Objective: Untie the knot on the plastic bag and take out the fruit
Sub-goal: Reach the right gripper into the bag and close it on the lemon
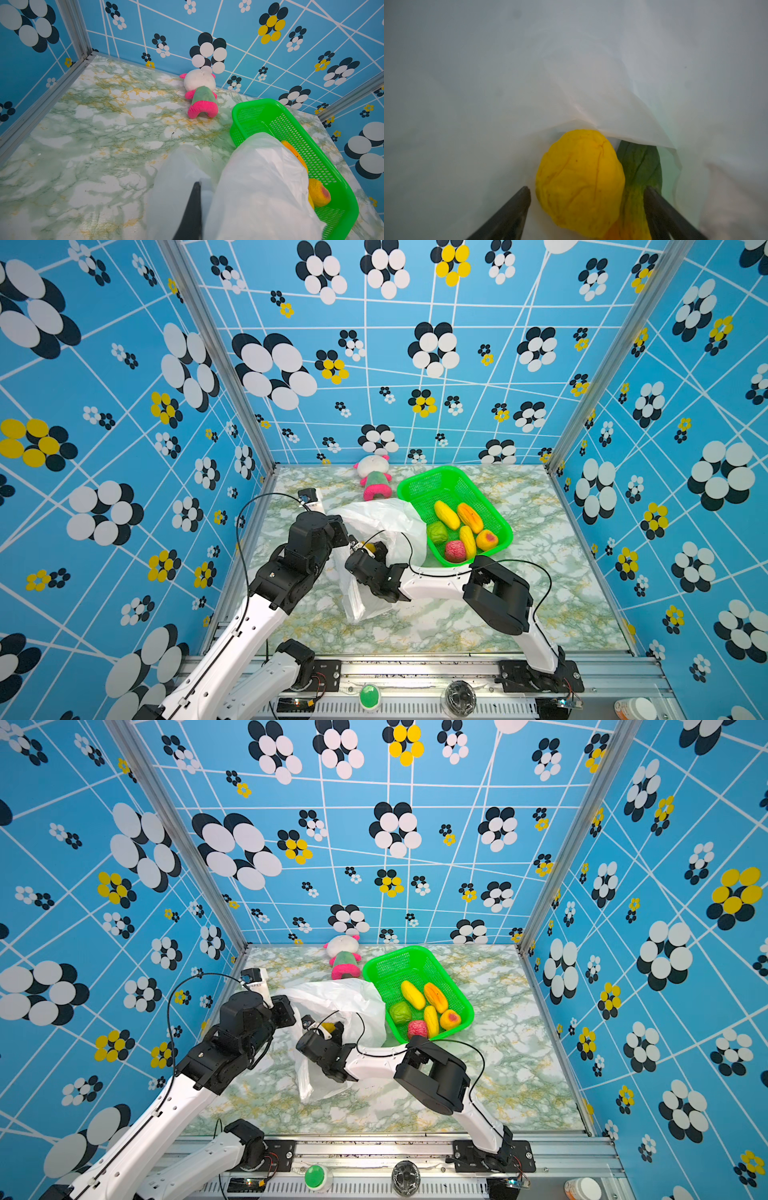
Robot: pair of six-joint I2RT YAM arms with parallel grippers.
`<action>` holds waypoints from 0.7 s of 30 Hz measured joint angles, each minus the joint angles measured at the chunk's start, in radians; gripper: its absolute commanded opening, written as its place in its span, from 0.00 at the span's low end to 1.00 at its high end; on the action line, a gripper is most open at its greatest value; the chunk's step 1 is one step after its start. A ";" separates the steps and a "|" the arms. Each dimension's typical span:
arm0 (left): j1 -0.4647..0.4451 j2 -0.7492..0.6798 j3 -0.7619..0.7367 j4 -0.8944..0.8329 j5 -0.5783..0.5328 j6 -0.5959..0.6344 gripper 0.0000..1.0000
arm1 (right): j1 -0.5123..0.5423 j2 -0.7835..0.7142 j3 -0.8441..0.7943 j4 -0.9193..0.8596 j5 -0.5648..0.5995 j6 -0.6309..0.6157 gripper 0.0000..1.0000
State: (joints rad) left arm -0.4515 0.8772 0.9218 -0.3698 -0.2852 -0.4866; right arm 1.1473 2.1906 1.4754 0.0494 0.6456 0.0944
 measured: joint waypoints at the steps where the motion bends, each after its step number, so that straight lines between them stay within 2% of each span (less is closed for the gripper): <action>1: 0.000 0.000 0.000 0.000 0.000 0.000 0.07 | -0.005 0.006 0.003 -0.005 -0.005 0.002 0.87; 3: 0.000 0.000 0.000 0.000 0.000 0.000 0.07 | -0.015 0.016 0.006 -0.013 -0.010 0.003 0.88; 7: 0.000 0.000 0.000 0.000 0.000 0.000 0.07 | -0.038 0.018 0.021 -0.015 -0.056 0.011 0.98; 13: 0.000 0.000 0.000 0.000 0.000 0.000 0.07 | -0.090 0.033 0.061 -0.016 -0.140 -0.002 0.99; 16: 0.000 0.000 0.000 0.000 0.000 0.000 0.07 | -0.106 0.058 0.097 -0.014 -0.175 -0.010 0.95; 21: 0.000 0.000 0.000 0.000 0.000 0.000 0.07 | -0.107 0.152 0.217 -0.050 -0.219 -0.008 0.81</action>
State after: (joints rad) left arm -0.4515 0.8776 0.9218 -0.3695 -0.2852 -0.4866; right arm 1.0405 2.3428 1.6920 -0.0006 0.4263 0.0868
